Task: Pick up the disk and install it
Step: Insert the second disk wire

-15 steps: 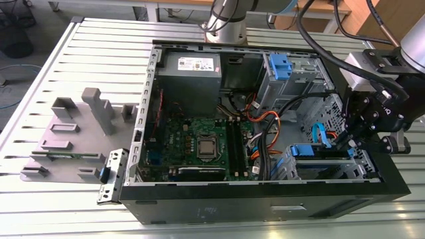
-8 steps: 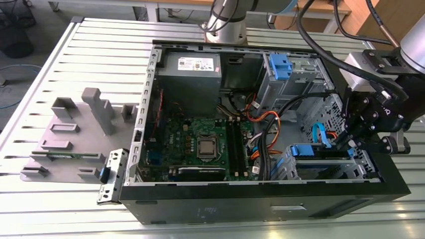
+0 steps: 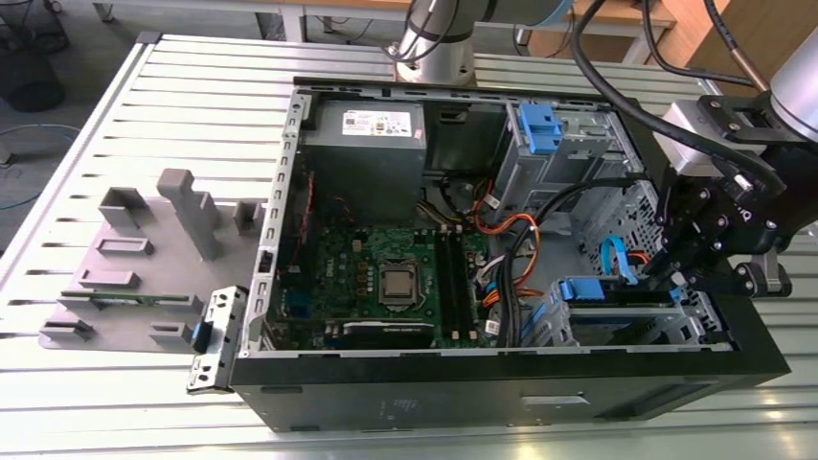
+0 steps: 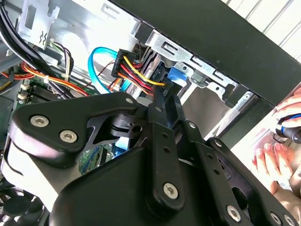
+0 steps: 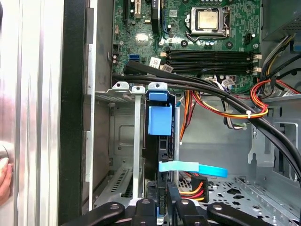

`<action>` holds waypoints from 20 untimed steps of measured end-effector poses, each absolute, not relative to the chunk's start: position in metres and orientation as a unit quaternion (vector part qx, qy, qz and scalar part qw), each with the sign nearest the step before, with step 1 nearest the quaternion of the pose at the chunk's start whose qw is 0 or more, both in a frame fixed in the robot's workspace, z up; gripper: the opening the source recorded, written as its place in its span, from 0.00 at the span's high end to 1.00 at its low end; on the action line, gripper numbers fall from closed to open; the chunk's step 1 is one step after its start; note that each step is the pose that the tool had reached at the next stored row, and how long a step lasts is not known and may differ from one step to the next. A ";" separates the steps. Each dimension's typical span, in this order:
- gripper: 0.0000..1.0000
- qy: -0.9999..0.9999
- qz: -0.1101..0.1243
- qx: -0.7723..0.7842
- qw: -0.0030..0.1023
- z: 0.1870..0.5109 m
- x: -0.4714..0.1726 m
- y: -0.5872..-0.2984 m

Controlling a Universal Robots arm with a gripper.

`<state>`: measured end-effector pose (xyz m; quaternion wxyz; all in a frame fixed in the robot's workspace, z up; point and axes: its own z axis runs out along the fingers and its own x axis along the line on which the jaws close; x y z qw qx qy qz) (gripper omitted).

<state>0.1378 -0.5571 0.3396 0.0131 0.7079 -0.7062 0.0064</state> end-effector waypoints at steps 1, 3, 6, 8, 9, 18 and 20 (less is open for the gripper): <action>0.76 -0.706 0.006 0.708 0.013 0.340 0.138 -0.557; 0.76 -0.706 0.006 0.708 0.013 0.340 0.138 -0.557; 0.76 -0.706 0.006 0.708 0.013 0.339 0.138 -0.557; 0.76 -0.706 0.006 0.708 0.013 0.340 0.139 -0.556; 0.76 -0.706 0.006 0.708 0.013 0.340 0.139 -0.556; 0.76 -0.705 0.006 0.709 0.013 0.339 0.143 -0.553; 0.76 -0.704 0.006 0.710 0.013 0.339 0.143 -0.553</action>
